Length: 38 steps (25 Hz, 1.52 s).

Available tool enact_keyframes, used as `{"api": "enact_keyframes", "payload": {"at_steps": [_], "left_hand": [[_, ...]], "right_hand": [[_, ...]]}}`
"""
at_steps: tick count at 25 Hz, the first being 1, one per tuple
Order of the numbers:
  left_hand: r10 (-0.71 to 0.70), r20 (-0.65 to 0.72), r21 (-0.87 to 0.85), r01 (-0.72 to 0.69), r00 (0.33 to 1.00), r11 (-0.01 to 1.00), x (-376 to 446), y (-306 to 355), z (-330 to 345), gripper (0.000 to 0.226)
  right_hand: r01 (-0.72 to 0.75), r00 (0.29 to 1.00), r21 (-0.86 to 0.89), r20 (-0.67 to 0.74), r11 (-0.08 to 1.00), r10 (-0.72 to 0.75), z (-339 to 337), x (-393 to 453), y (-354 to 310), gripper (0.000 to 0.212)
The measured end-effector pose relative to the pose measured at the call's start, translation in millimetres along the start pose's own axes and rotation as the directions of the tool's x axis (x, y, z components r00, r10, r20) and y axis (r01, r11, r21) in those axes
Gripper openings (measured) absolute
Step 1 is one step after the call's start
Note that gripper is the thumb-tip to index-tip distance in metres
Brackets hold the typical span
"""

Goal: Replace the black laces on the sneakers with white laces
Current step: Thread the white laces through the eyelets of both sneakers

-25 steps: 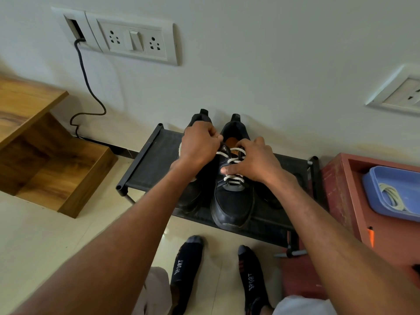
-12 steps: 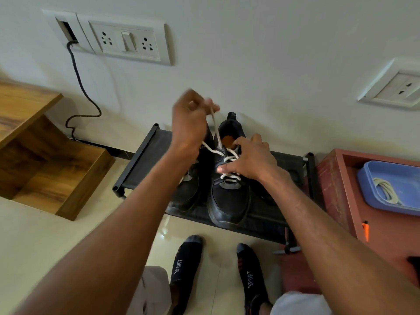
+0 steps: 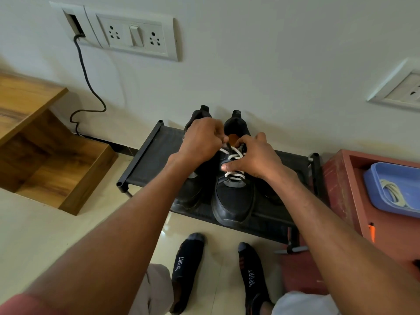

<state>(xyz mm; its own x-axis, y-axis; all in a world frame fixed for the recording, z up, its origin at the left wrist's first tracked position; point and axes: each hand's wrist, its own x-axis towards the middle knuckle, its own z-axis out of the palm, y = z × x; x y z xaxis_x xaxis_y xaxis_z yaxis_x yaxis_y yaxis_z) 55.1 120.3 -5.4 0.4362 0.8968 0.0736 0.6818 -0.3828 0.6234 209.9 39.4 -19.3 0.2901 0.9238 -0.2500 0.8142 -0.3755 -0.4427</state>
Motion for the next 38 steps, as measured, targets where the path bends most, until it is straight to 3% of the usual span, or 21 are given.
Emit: {"api": "enact_keyframes", "payload": {"at_steps": [2, 4, 5, 6, 9, 11, 15, 16, 19, 21, 24, 27, 30, 32, 33, 35, 37, 38], "left_hand": [[-0.135, -0.119, -0.313, 0.092, 0.984, 0.945, 1, 10, -11, 0.024], [-0.264, -0.121, -0.679, 0.114, 0.957, 0.725, 3, 15, -22, 0.031], [-0.292, -0.089, -0.758, 0.125, 0.952, 0.641, 2, 15, -24, 0.033], [-0.295, -0.069, -0.765, 0.140, 0.953, 0.629, 0, 15, -24, 0.032], [-0.238, -0.086, -0.598, 0.141, 0.967, 0.789, -3, 11, -17, 0.029], [-0.221, -0.124, -0.541, 0.121, 0.968, 0.833, -1, 9, -14, 0.026], [-0.241, -0.201, -0.586, 0.080, 0.950, 0.806, -1, 7, -16, 0.008], [-0.250, -0.228, -0.605, 0.064, 0.941, 0.794, -2, 7, -17, 0.006], [-0.302, -0.286, -0.631, 0.059, 0.909, 0.773, -1, 6, -19, 0.015], [-0.319, -0.296, -0.633, 0.065, 0.900, 0.771, -2, 5, -20, 0.023], [-0.310, -0.322, -0.614, 0.052, 0.895, 0.788, -2, 4, -22, 0.027], [-0.296, -0.320, -0.634, 0.028, 0.900, 0.772, -2, -1, -21, 0.024], [-0.197, -0.385, -0.383, 0.038, 0.902, 0.923, -3, -7, -20, 0.021], [-0.155, -0.370, -0.179, 0.093, 0.916, 0.979, -5, -7, -19, 0.021], [-0.143, -0.358, -0.063, 0.129, 0.923, 0.990, -7, -4, -19, 0.022], [-0.124, -0.340, 0.108, 0.170, 0.932, 0.980, -12, 4, -18, 0.023], [-0.127, -0.328, 0.092, 0.165, 0.936, 0.982, -14, 15, -14, 0.020], [-0.130, -0.308, 0.019, 0.143, 0.942, 0.990, -14, 20, -12, 0.017]], "right_hand": [[-0.010, 1.000, 0.010, 0.008, 1.000, 0.010, -1, -1, 0, 0.086], [-0.017, 1.000, 0.016, 0.011, 1.000, 0.016, -2, -1, 1, 0.088], [-0.015, 1.000, 0.014, 0.012, 1.000, 0.015, -3, -1, 1, 0.089], [-0.012, 1.000, 0.009, 0.014, 1.000, 0.012, -3, -2, 0, 0.089], [0.002, 1.000, -0.030, -0.014, 1.000, -0.003, -2, -4, -4, 0.093], [0.067, 0.992, -0.068, -0.106, 0.995, -0.074, 0, -6, -10, 0.088], [0.243, 0.923, -0.084, -0.288, 0.966, -0.257, 10, -17, -32, 0.029], [0.254, 0.918, -0.136, -0.278, 0.958, -0.283, 15, -19, -35, 0.028], [0.200, 0.938, -0.315, -0.211, 0.928, -0.274, 27, -23, -36, 0.051], [0.174, 0.942, -0.318, -0.224, 0.932, -0.252, 29, -22, -36, 0.047], [0.192, 0.932, -0.263, -0.253, 0.945, -0.260, 28, -23, -37, 0.029], [0.195, 0.939, -0.172, -0.252, 0.965, -0.235, 18, -26, -39, 0.032], [0.132, 0.963, -0.048, -0.230, 0.990, -0.140, 8, -21, -34, 0.013], [0.024, 0.981, 0.227, -0.191, 0.974, 0.021, 4, -18, -32, 0.025], [-0.042, 0.984, 0.465, -0.135, 0.884, 0.119, 0, -18, -33, 0.027], [-0.234, 0.963, 0.854, 0.136, 0.465, 0.234, -13, -27, -37, 0.017], [-0.392, 0.913, 0.919, 0.382, 0.046, 0.140, -30, -41, -34, 0.009], [-0.397, 0.911, 0.913, 0.404, -0.089, 0.083, -37, -48, -31, 0.009]]}}
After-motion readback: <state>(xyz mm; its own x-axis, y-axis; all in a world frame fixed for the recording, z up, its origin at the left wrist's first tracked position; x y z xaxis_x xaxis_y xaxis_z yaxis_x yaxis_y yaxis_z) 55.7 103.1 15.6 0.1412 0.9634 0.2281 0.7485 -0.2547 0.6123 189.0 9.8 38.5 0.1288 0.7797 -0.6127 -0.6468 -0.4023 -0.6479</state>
